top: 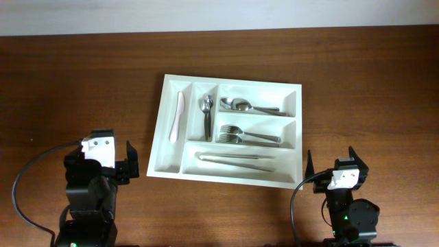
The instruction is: Pack container
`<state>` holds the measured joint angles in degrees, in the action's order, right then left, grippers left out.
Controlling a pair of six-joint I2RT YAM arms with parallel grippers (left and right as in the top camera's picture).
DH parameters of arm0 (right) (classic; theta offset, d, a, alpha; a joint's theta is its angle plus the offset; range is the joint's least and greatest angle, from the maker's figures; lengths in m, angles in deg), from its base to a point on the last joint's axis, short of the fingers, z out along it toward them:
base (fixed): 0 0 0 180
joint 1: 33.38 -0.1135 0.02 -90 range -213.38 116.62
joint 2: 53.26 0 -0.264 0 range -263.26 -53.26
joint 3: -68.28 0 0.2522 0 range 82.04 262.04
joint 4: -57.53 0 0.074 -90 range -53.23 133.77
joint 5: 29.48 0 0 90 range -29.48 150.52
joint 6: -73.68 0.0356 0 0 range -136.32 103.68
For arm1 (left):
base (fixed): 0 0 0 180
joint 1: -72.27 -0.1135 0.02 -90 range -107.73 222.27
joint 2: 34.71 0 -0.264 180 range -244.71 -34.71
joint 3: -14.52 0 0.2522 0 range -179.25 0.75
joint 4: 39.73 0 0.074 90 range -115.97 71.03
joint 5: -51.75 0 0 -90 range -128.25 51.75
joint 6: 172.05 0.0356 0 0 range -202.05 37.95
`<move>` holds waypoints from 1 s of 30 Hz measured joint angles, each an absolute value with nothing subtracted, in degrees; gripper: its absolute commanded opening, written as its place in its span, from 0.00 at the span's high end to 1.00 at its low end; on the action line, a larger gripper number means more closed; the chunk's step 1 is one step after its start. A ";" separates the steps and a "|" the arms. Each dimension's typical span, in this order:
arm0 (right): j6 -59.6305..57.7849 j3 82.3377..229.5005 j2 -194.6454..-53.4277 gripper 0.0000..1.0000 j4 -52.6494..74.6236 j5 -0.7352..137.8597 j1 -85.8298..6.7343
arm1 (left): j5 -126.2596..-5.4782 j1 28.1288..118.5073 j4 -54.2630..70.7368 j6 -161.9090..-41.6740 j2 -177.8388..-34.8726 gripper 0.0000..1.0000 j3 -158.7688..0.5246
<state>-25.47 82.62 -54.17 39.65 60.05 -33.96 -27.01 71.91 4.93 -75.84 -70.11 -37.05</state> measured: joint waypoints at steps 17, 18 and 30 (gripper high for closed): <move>-25.36 82.62 -54.17 0.01 39.67 59.87 -33.96 | -26.88 72.10 14.54 -75.79 -56.97 0.01 -36.96; -25.34 82.62 -54.17 0.01 39.65 59.85 -33.96 | -27.44 72.21 15.92 -75.79 -54.35 0.01 -36.96; -25.36 82.62 -54.13 0.01 39.67 59.83 -33.96 | -35.60 72.30 -12.25 -75.79 -35.75 0.01 -9.35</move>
